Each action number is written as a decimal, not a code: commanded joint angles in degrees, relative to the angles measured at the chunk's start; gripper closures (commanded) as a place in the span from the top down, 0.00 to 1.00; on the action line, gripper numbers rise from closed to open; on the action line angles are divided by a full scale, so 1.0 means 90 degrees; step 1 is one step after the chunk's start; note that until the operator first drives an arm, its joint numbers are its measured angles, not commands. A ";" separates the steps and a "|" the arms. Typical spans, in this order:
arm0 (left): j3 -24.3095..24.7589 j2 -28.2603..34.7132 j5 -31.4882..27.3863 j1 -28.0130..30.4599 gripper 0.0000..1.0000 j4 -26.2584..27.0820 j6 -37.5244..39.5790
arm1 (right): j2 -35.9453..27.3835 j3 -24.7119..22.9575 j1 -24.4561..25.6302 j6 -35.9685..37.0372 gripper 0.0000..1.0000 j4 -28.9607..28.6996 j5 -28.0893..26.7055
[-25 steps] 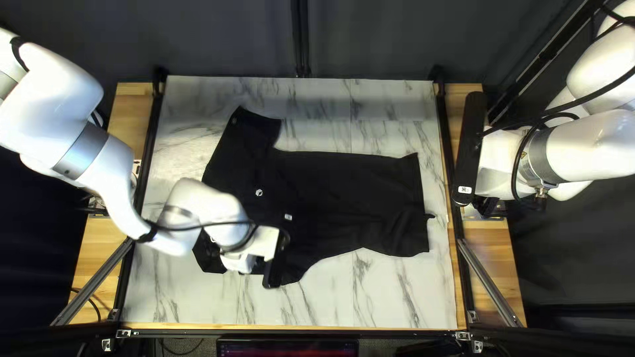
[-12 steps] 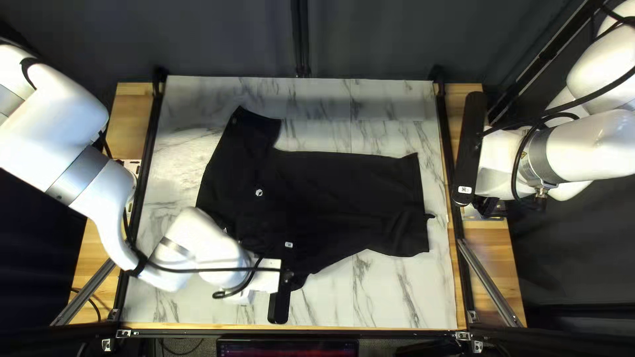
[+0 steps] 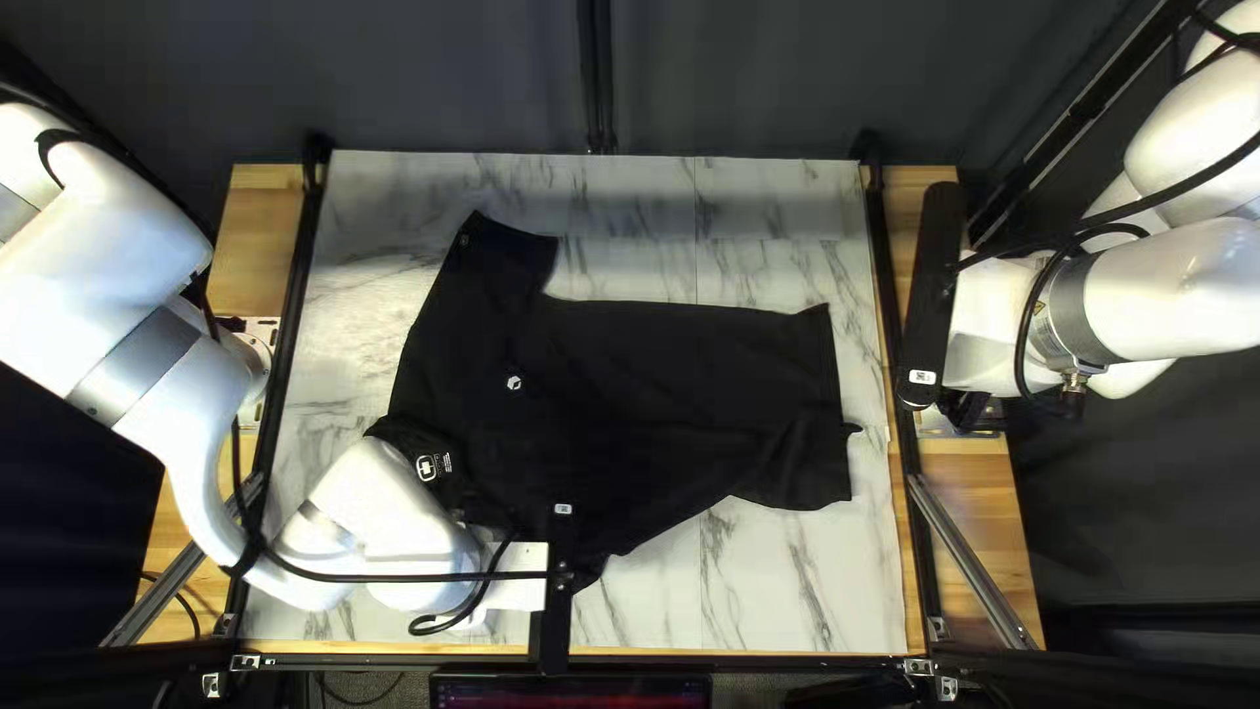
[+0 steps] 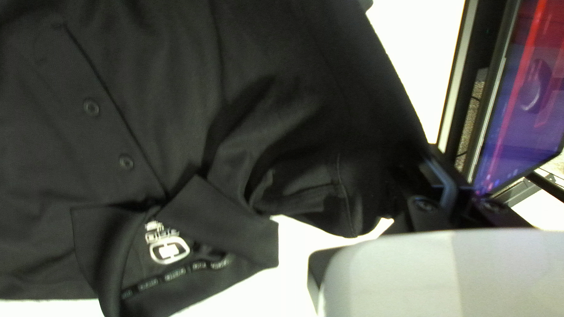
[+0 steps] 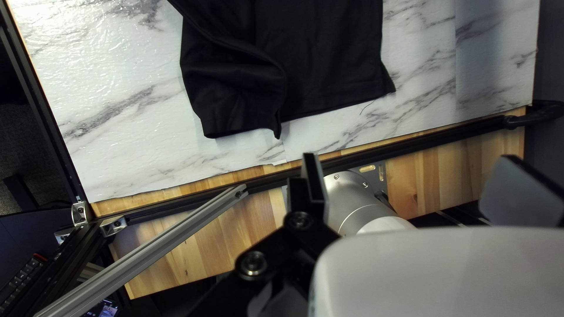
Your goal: Fold t-shirt
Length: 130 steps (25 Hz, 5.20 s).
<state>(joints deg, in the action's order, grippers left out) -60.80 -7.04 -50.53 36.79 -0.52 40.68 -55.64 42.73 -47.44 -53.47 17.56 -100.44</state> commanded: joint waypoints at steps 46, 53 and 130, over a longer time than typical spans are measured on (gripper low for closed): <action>0.0729 0.0634 -0.0633 0.0055 0.00 -0.0729 0.1772 | 0.0000 0.0000 0.0000 0.0000 1.00 0.0000 0.0000; 0.0199 0.0075 -0.0377 0.0364 0.00 -0.0804 0.1715 | 0.0000 0.0000 0.0000 0.0000 1.00 0.0000 0.0000; 0.1445 0.0202 0.1927 -0.1347 1.00 -0.1137 -0.0142 | 0.0000 0.0000 0.0000 0.0000 1.00 0.0000 0.0000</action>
<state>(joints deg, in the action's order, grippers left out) -43.88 -0.05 -36.04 25.51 -12.16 43.09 -55.64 42.73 -47.44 -53.47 17.56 -100.44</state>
